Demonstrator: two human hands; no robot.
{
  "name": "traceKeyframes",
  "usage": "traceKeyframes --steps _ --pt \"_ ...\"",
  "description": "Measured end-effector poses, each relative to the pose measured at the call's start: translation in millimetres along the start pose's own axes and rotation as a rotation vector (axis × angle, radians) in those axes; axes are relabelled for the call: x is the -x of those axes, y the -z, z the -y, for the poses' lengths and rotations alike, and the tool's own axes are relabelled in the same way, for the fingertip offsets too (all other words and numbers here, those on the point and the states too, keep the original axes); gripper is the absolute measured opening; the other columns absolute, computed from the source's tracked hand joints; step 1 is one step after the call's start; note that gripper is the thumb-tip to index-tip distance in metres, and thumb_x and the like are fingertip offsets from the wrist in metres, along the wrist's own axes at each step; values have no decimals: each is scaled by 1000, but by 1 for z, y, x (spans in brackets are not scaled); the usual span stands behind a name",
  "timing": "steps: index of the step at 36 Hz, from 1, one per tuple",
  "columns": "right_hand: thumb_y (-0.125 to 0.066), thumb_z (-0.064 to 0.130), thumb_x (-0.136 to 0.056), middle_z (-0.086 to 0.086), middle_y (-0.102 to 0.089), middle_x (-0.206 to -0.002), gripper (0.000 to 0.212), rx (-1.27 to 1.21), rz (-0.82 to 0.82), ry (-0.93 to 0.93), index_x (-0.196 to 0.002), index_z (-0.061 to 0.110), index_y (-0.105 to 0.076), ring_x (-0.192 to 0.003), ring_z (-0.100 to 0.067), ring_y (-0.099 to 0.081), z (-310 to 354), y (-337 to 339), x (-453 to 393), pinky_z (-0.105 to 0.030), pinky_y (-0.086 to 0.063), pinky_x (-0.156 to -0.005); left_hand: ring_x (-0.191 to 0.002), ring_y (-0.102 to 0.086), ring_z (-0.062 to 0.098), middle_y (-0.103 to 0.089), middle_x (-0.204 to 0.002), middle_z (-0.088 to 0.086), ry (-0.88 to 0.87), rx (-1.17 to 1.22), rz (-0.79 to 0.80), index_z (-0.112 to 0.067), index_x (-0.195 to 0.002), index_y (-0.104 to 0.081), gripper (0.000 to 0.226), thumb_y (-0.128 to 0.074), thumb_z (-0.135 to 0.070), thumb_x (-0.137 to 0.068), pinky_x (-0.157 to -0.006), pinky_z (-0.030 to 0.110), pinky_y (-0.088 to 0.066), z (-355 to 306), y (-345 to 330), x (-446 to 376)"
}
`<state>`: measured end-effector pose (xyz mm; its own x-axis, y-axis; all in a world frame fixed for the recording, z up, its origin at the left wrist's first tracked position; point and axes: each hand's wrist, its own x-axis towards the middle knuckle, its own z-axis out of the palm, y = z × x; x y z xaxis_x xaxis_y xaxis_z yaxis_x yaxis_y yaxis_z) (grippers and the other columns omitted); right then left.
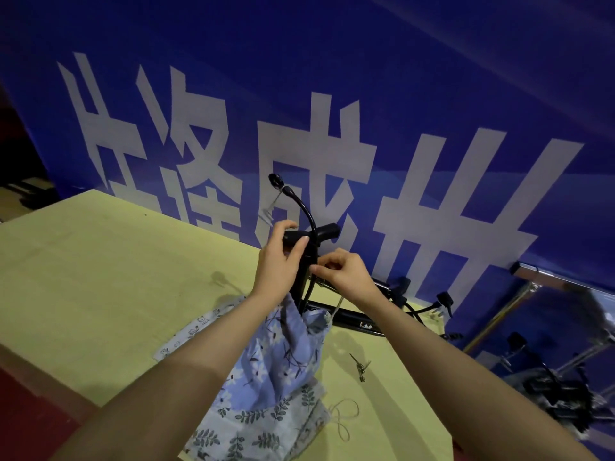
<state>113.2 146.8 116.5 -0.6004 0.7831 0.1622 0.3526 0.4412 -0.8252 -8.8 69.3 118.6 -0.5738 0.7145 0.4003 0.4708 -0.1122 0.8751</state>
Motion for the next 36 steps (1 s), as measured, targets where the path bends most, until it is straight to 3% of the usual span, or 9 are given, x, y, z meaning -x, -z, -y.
traceKeyframes --steps 5,8,12,15,18,20,28,31,36 --pt "-51 -1 -85 8 -56 -91 39 178 -142 108 -117 18 -62 -79 -9 -53 -6 13 0 -32 -50 -75 -85 -64 22 -67 -94 2 -62 -129 20 -21 -109 -53 18 -55 -30 -94 -73 35 -53 -4 5 -10" --pt "-49 1 -89 7 -52 -88 36 133 -315 151 -122 15 -57 -78 -9 -51 1 18 -7 -33 -50 -72 -80 -64 24 -68 -89 4 -105 -239 23 -20 -109 -54 20 -53 -33 -94 -69 39 -53 -10 8 -17" --pt "-51 12 -94 5 -58 -96 22 62 -471 199 -114 15 -60 -82 -11 -59 18 25 -21 -34 -54 -75 -86 -66 23 -69 -98 3 -179 -304 40 -20 -109 -55 22 -54 -35 -93 -71 42 -55 -23 9 -27" --pt "-52 25 -96 3 -62 -79 13 -72 -538 156 -94 17 -62 -73 -7 -60 37 34 -34 -31 -53 -69 -85 -66 21 -69 -97 0 -183 -319 99 -23 -106 -55 19 -55 -37 -92 -71 43 -55 -28 8 -34" --pt "-53 30 -95 1 -46 -54 39 -265 -593 113 -68 2 -55 -49 -4 -43 53 46 -49 -23 -42 -57 -82 -65 21 -68 -92 -1 -163 -303 131 -25 -102 -54 16 -55 -38 -92 -70 41 -55 -34 9 -42" --pt "-56 33 -93 -7 -40 -54 51 -335 -608 134 -64 -8 -49 -53 -14 -40 61 55 -57 -31 -41 -60 -81 -65 20 -67 -89 -2 -164 -270 146 -24 -100 -53 14 -55 -36 -92 -69 42 -55 -36 11 -48" --pt "-58 29 -92 9 -42 -56 33 59 -723 324 -64 18 -44 -54 -10 -41 87 89 -67 -36 -37 -56 -90 -64 18 -62 -86 -8 -141 -300 232 -23 -95 -53 9 -57 -30 -92 -73 41 -55 -40 19 -66" --pt "-60 31 -90 5 -39 -51 40 -119 -683 224 -58 15 -41 -53 -18 -42 90 87 -72 -36 -44 -59 -86 -63 18 -62 -86 -5 -134 -368 249 -23 -96 -52 10 -57 -30 -92 -68 38 -53 -38 17 -66" --pt "-51 32 -95 -1 -33 -44 47 -273 -577 96 -56 6 -46 -42 -14 -30 96 78 -72 -25 -32 -52 -88 -57 25 -50 -104 1 -134 -547 244 -14 -98 -49 14 -55 -25 -92 -69 39 -49 -24 9 -58"
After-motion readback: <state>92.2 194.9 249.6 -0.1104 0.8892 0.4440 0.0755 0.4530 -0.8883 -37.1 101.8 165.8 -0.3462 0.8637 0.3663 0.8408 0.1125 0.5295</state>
